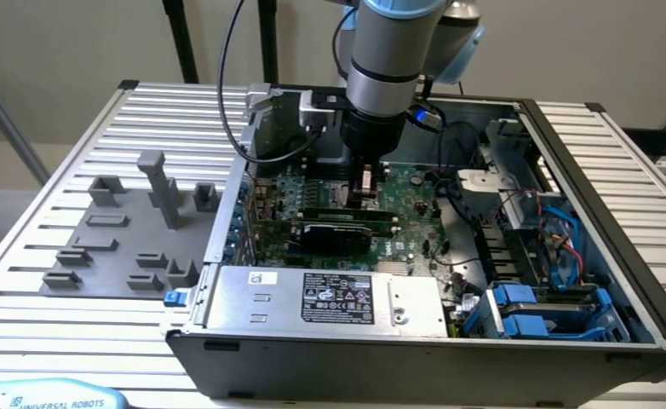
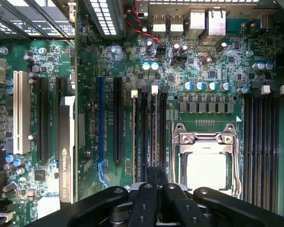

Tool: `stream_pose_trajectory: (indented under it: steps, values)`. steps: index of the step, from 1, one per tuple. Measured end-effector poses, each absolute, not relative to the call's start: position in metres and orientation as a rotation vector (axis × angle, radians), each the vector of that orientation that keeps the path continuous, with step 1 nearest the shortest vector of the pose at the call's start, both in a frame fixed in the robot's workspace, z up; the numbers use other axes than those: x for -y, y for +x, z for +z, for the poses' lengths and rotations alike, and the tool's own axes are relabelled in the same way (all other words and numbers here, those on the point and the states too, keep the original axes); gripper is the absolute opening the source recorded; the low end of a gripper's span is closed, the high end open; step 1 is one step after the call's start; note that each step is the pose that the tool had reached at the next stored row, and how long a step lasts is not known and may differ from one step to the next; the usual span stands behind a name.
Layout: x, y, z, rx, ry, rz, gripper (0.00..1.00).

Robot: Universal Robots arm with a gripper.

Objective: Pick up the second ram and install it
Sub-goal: 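Press down the second ram until it locks into place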

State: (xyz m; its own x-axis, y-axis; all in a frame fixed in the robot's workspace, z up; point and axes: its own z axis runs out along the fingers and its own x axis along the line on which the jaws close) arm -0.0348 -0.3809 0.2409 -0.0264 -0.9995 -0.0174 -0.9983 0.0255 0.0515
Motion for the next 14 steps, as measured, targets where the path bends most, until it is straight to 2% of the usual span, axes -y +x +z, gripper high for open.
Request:
stream_pose_trajectory:
  steps: [14]
  values:
    - [0.38, -0.0355, 0.2355, 2.233, 2.175, -0.077, 0.11]
